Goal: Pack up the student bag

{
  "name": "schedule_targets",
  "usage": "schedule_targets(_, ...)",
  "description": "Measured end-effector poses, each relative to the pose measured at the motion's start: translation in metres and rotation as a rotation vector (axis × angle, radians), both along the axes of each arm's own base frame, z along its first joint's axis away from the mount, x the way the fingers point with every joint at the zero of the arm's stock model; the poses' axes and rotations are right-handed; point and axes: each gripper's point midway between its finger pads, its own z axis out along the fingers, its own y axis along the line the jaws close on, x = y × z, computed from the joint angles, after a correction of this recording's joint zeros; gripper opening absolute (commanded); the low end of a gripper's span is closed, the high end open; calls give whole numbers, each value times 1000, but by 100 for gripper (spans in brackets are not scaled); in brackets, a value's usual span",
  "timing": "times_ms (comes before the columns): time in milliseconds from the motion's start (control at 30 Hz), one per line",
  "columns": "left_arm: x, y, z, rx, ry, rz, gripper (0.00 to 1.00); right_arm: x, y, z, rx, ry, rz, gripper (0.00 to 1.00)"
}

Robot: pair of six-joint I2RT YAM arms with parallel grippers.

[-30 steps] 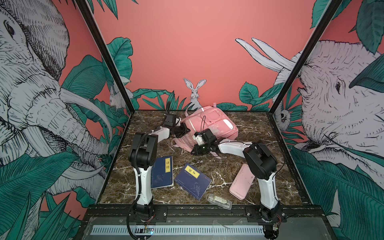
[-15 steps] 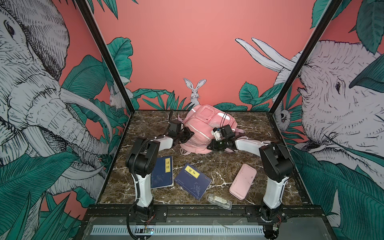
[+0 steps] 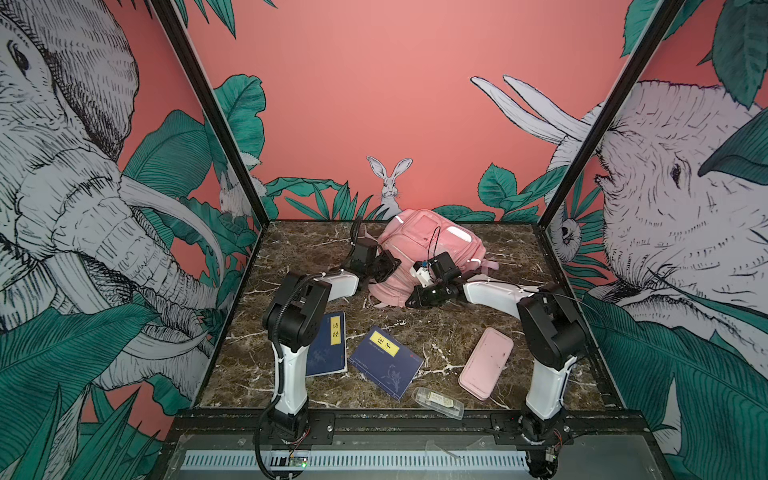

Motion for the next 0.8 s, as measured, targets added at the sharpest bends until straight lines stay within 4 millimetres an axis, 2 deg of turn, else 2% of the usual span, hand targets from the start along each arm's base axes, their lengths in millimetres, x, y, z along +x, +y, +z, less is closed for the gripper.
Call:
schedule_targets(133,1,-1,2,-1,-6,4,0,7,21,1,39,-2,0,0)
schedule_targets(333,1,-1,1,13,-21,-4,0,12,17,-1,47,1,-23,0)
schedule_targets(400,-1,-1,1,25,-27,-18,22,11,11,-5,47,3,-32,0)
schedule_targets(500,-3,-1,7,48,-50,-42,43,9,-4,-9,44,12,-55,0)
schedule_targets(567,-2,0,17,66,-77,-60,53,8,-12,-9,42,17,-68,0)
schedule_targets(667,0,0,40,114,-122,-113,60,6,-21,-6,38,10,-75,0)
schedule_targets(800,18,10,87,214,-228,-165,63,3,-31,-1,34,-9,-83,0)
